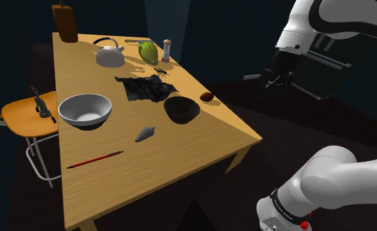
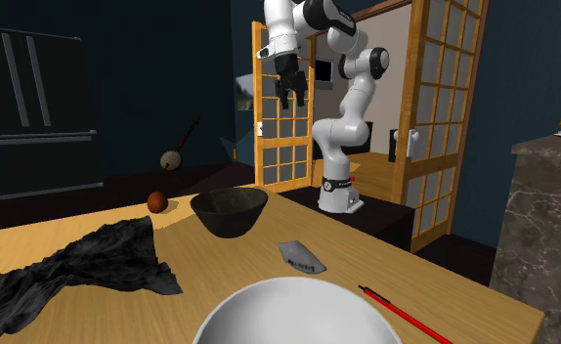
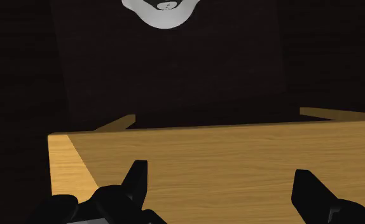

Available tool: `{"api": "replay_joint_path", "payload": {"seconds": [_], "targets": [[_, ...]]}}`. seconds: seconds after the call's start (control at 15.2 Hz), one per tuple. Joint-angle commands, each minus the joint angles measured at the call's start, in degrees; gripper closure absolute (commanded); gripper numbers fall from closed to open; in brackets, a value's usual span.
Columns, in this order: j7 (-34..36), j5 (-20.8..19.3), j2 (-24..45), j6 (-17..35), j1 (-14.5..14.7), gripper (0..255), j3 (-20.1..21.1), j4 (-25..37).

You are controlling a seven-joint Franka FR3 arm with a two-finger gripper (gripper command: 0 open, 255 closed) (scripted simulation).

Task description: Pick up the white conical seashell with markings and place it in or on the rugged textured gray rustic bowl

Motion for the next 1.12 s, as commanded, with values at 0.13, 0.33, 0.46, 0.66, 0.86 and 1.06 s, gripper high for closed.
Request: {"api": "replay_joint_path", "payload": {"seconds": [0.13, 0.33, 0.46, 0.66, 0.86, 1.06], "targets": [[2.4, 2.1, 1.4, 3.3, 0.3, 0, 1.4, -1.7], [5.9, 5.1, 4.1, 8.5, 0.8, 0, 3.4, -3.7], [8.0, 7.1, 6.3, 12.0, 1.2, 0, 4.7, -4.7], [11.0, 9.9, 10.2, 17.4, 1.8, 0, 6.7, -5.5], [13.8, 12.6, 14.7, 22.8, 2.5, 0, 8.6, -5.6], [16.3, 15.0, 19.8, 28.0, 3.2, 0, 10.4, -4.9]]}}
